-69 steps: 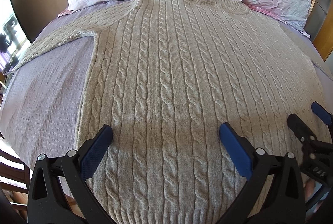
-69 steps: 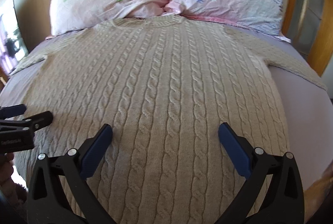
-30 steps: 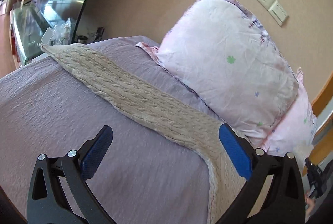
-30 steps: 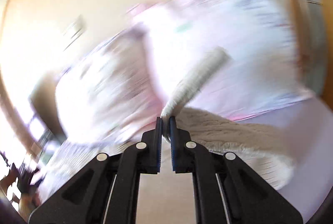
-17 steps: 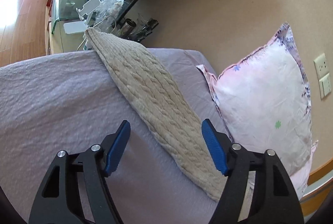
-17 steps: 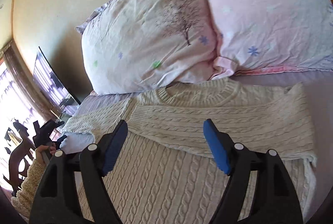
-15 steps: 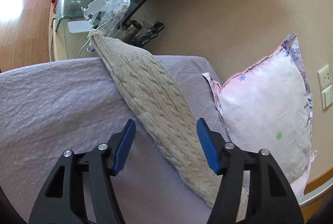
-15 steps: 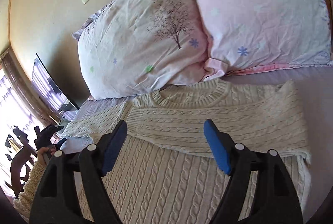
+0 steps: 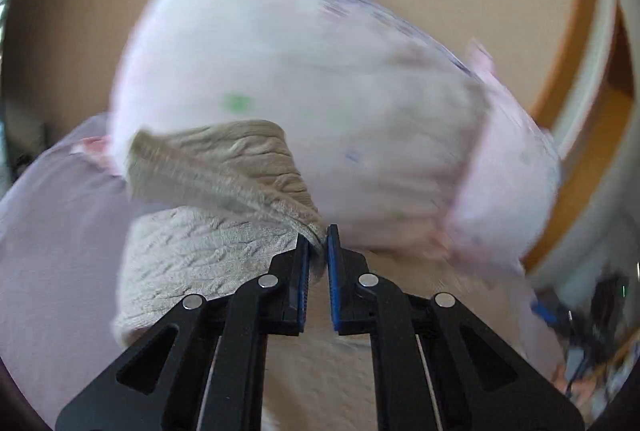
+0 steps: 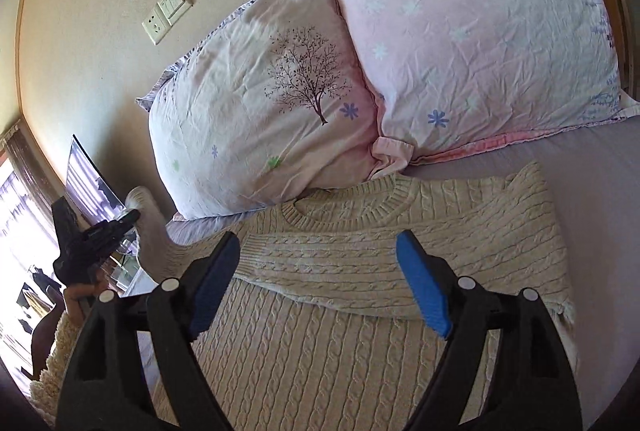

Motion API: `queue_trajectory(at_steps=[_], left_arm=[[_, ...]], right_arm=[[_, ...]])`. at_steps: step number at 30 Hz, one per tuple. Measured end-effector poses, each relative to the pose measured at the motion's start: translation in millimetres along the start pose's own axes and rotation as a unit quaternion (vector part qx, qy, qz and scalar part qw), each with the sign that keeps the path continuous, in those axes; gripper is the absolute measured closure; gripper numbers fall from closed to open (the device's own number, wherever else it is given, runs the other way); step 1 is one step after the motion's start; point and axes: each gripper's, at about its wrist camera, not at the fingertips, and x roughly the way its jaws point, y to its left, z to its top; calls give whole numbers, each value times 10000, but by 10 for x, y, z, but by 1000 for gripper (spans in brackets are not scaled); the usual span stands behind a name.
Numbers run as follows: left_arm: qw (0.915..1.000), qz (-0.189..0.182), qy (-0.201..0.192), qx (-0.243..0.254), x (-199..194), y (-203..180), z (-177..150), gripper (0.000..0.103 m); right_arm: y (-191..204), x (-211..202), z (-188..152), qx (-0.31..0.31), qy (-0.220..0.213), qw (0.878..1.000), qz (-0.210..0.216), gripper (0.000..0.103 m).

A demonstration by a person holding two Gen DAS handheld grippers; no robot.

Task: Fold small clothes

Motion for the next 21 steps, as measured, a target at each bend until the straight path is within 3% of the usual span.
queue_trajectory(at_steps=[2,4,6,7,8,9,10,14,18,20,21], left_arm=[[9918,-377,764,952,451,-709,-332,86],[9722,-612,1465,1722,765,-1160,-702,79],[9602,-640,1667,2148,791,-1303,-950,79],[9592,-688,1634,2202,714,-1287,-1006,75],[9618,-722,1570,2124,603,-1212,-1023,68],[9676,-685,1458,1943,470,-1094,-1015,48],[9751,-592,1292,1704,319,-949,-999,35],[9894,-79,1021,1027,-137,-403,-946,32],[9918,337,1166,406,-378,16,-1064,30],[9909,397,1275,151,-450,144,-1164,30],[9906,390,1310,58,-494,191,-1223,30]], right_arm=[[-112,125,-6,248,230,9994,9,22],[-275,233,-19,560,489,9972,-68,25],[-443,290,-44,819,685,9940,-240,36],[-513,314,-47,907,769,9924,-314,40],[-569,345,-48,975,849,9910,-353,41],[-611,381,-50,1038,915,9895,-407,41],[-641,425,-49,1086,956,9884,-455,44],[-627,774,5,1086,1258,9851,-441,55],[-492,1171,-39,888,1657,9807,-545,64],[-388,1238,-73,622,1618,9829,-621,93],[-349,1209,-76,555,1524,9853,-535,94]])
